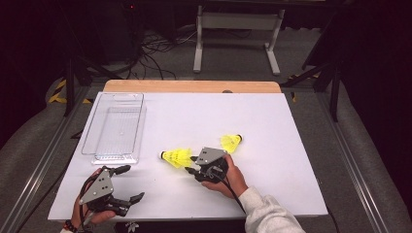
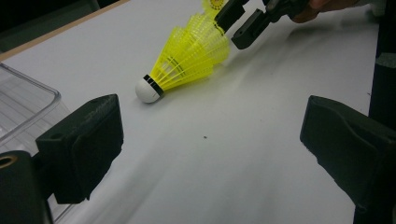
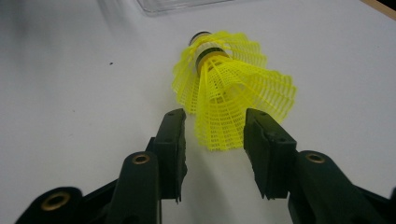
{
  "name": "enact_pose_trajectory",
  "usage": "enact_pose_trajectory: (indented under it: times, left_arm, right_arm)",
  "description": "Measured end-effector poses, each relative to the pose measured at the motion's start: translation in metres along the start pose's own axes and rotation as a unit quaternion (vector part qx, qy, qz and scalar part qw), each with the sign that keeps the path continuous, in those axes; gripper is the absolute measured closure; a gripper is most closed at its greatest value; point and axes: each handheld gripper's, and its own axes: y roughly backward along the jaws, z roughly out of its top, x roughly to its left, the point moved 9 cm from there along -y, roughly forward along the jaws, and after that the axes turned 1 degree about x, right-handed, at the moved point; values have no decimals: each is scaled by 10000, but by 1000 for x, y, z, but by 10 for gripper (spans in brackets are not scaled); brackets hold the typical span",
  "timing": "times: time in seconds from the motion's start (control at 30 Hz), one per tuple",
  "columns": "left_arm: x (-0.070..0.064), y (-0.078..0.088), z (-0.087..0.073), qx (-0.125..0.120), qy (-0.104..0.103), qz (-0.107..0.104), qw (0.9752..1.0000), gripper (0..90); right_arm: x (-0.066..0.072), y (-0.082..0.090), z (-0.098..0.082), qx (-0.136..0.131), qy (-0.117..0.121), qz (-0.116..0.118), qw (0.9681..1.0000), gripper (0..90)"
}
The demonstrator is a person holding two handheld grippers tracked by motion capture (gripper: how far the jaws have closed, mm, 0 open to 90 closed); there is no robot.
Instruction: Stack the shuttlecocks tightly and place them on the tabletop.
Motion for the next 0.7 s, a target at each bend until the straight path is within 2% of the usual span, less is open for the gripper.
enact_pose_trajectory:
  times: [0.13, 0.7]
  left_arm:
    - [0, 1, 0, 15, -15, 1, 10000, 69]
    - [0, 2, 0, 15, -43, 4, 10000, 68]
  right_arm:
    - [-3, 11, 2, -68, 26, 36, 10000, 590]
    - [-17, 44, 9, -240, 110, -283, 9993, 547]
